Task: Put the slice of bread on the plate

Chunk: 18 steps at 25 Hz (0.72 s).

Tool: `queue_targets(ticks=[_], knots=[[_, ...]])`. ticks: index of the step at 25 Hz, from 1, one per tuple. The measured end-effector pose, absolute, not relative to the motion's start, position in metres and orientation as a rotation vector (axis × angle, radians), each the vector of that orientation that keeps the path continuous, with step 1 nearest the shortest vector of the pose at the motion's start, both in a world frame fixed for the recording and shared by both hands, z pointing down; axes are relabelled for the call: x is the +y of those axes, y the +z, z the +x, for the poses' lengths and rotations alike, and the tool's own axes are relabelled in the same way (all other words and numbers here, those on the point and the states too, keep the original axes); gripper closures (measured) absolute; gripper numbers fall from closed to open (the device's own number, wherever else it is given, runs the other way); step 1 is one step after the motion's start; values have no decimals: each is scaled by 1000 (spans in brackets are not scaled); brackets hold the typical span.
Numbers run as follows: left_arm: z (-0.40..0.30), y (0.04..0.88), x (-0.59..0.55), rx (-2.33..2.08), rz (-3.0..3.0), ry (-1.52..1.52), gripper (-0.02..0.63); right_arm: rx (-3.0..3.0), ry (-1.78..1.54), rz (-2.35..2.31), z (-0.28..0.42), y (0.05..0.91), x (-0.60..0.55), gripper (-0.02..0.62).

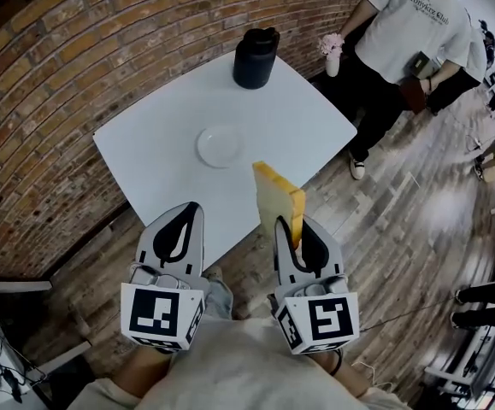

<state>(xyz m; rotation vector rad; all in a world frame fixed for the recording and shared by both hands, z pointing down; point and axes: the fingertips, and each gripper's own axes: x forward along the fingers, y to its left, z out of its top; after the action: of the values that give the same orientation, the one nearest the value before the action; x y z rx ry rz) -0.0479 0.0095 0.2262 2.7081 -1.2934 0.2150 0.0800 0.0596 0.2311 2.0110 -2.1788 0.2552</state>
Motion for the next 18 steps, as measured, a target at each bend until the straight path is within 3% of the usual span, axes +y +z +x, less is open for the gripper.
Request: queue_targets(ticks=[18], knots=[[-41,246,-70,-1191,2705,249,597,-2091,317,2053,85,248,-12,499]])
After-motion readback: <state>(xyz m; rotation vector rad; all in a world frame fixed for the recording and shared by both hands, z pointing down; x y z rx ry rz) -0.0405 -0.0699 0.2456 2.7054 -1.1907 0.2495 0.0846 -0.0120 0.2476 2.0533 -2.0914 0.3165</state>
